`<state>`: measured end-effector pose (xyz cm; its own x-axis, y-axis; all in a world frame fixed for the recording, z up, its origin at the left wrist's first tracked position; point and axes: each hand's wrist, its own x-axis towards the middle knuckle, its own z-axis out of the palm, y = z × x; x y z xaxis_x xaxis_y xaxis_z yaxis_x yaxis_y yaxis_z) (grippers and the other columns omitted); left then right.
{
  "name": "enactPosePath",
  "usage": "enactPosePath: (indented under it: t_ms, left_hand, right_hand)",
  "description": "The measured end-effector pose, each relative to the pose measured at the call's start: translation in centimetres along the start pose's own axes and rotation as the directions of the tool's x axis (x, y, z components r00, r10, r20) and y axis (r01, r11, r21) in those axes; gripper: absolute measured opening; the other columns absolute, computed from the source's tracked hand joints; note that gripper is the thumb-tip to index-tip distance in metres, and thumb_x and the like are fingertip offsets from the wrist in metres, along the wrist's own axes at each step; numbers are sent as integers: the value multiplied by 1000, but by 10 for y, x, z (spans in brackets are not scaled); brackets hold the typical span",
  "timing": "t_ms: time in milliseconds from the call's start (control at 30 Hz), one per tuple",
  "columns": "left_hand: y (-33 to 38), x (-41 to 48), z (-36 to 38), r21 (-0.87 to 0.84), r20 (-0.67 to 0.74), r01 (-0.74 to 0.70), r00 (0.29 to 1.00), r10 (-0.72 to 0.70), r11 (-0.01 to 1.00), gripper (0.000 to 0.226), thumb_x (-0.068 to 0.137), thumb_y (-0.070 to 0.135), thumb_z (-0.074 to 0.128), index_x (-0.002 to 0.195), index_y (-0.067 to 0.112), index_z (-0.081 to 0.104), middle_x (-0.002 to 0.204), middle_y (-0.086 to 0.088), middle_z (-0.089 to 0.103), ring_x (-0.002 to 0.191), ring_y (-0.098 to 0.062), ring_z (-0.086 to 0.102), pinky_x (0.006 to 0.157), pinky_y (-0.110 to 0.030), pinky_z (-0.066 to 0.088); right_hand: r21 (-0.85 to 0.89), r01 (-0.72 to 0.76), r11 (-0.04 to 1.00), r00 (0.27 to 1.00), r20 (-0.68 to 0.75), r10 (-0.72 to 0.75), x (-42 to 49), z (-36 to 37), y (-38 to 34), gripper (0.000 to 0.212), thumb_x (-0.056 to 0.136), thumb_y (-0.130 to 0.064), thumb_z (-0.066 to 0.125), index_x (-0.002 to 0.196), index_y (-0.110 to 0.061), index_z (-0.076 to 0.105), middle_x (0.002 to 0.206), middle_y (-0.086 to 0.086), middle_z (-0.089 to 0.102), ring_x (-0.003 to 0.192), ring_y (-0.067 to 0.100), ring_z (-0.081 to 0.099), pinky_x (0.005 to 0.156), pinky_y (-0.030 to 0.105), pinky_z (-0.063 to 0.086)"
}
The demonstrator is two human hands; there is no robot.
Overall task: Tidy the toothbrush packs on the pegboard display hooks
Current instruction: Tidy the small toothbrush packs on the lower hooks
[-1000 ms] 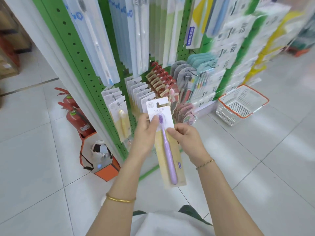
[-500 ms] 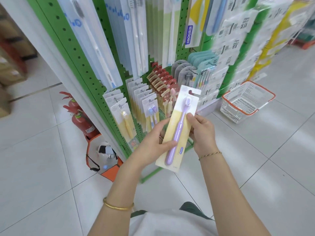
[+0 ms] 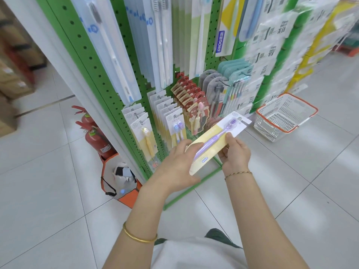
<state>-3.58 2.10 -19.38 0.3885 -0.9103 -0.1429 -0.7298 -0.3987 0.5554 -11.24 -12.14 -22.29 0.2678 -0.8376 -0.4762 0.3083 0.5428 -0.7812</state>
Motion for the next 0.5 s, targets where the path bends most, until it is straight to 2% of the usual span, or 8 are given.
enactPosePath:
  t_ms: [100,200,300,367,434,500]
  left_hand:
    - [-4,4,-1,-48,-37,-24,999,22,999,77,82,11,59,147,31,22,145,8,20,134,-16,27,107,-33,33]
    - [-5,6,-5,-241,-12,-6,1000,3,970,72,85,9,53,146,33,24,141,9,27,128,-12,34,107,-28,31]
    - [-3,8,-8,-393,42,11,999,6,920,62,91,8,46,144,34,29,134,9,36,106,-8,49,89,-21,39]
    - [-3,10,-9,-459,64,29,998,1,888,55,95,7,41,144,31,32,130,13,42,107,-4,50,87,-19,38]
    - [-5,13,-8,-465,70,47,997,-16,884,47,97,8,41,140,26,39,115,17,50,104,-3,51,85,-20,39]
    - [-9,14,-6,-424,100,89,994,-51,901,37,96,10,46,132,21,48,109,12,56,101,-10,54,84,-25,43]
  right_hand:
    - [57,-32,998,994,108,26,-1,2,-3,17,94,-24,57,81,-13,63,74,3,65,66,14,61,68,27,53]
    - [141,-129,982,959,268,88,2,2,-5,37,96,-46,47,88,-14,64,77,2,70,74,17,66,77,30,52]
    - [167,-196,966,919,375,121,3,2,-3,32,97,-37,48,99,-8,62,87,7,69,77,19,70,75,31,54]
    - [168,-187,968,920,376,113,5,1,1,29,93,-34,54,106,-9,60,93,6,68,77,17,70,73,30,55]
    - [157,-168,973,929,357,103,8,-1,4,17,93,-27,55,97,-12,60,83,3,66,71,15,66,72,30,53]
    - [115,-136,984,931,354,87,8,-3,6,10,95,-18,53,90,-11,60,81,4,66,72,17,61,74,33,49]
